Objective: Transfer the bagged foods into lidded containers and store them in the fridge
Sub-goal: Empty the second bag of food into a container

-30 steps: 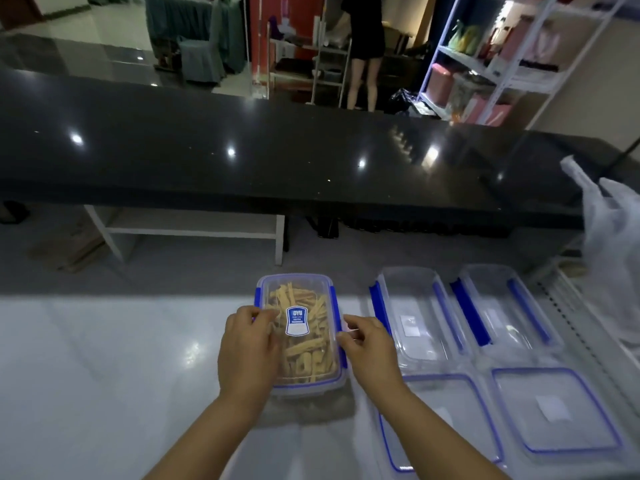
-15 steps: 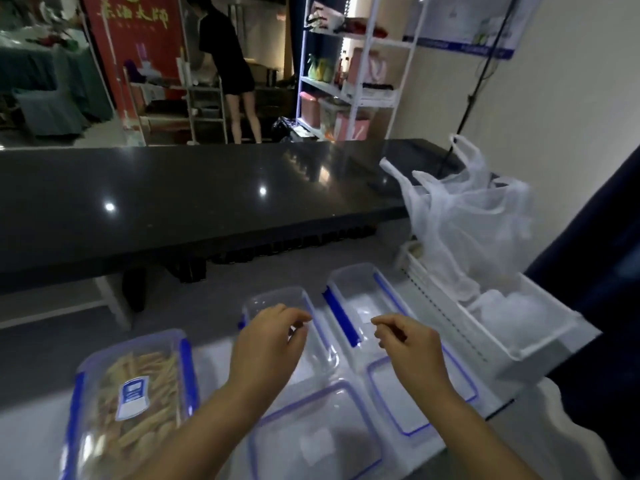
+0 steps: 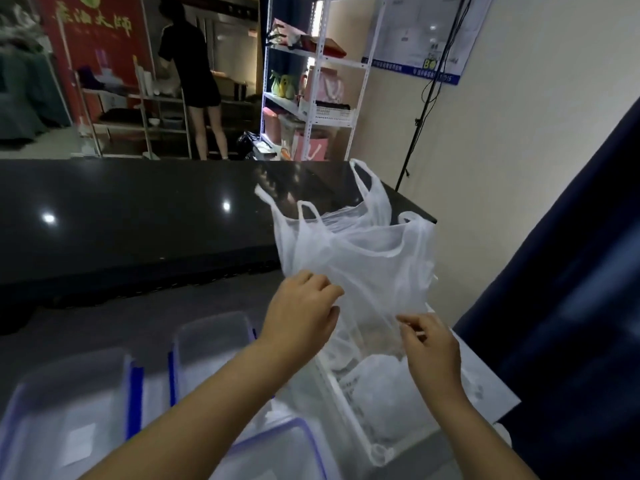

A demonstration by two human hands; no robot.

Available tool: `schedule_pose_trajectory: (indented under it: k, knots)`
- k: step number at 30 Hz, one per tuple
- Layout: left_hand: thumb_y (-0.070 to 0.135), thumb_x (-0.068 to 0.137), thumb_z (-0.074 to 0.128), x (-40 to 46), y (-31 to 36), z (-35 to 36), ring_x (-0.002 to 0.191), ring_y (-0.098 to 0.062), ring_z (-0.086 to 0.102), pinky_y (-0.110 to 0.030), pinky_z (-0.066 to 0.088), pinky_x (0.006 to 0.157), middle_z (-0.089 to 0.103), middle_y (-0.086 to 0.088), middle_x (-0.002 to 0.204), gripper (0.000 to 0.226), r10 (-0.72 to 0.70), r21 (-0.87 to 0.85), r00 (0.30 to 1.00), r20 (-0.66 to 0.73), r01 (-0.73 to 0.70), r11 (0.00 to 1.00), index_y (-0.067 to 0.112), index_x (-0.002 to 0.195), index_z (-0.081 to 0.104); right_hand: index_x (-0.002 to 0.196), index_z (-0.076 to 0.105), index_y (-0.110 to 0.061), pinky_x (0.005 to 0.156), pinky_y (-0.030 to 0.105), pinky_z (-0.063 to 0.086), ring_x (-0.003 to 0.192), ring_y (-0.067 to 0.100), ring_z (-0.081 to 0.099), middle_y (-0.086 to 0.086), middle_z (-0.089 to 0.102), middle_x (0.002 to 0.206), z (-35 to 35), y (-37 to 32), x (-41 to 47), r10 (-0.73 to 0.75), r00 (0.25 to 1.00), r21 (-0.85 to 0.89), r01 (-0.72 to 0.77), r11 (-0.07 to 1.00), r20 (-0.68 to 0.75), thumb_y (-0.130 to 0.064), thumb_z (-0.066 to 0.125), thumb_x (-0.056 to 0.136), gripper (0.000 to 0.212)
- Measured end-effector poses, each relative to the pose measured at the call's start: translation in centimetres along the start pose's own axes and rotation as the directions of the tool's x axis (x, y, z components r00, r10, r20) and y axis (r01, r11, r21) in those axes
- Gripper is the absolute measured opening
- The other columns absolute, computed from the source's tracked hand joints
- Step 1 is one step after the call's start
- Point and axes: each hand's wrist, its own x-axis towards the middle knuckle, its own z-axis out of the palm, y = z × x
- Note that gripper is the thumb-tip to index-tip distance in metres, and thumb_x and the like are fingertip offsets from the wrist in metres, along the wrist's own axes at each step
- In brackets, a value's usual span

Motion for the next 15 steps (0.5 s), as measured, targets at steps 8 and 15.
schedule_pose_trajectory:
  k: [8,15]
  knots:
    - [0.012,0.087,0.053,9.3,1.1,4.1,0.139,-0.03,0.023,-0.043,0.013,0.113,0.038,-0.009,0.145,0.054,0.005,0.356,0.979,0.205,-0.08,0.931,0.016,0.138,0.038,0.135,0.041,-0.017,0.093,0.042,0.045,0.12,0.024,0.039,0.007,0.041,0.132,0.5,4.2,7.6,0.053,0.992,-0.079,-0.063,0.995,-0.116,-0.01,0.064,0.081,0.059]
    - [0.018,0.069,0.076,10.2,-0.7,4.5,0.086,-0.023,0.053,-0.039,0.041,0.092,0.063,0.0,0.082,0.02,0.123,0.462,0.927,0.353,-0.287,0.839,0.021,0.086,0.066,0.147,-0.007,-0.031,0.102,0.049,0.039,0.135,0.03,0.028,0.006,0.01,0.153,2.4,3.5,10.0,0.033,0.971,-0.031,-0.026,0.999,0.236,-0.056,0.067,0.072,0.108]
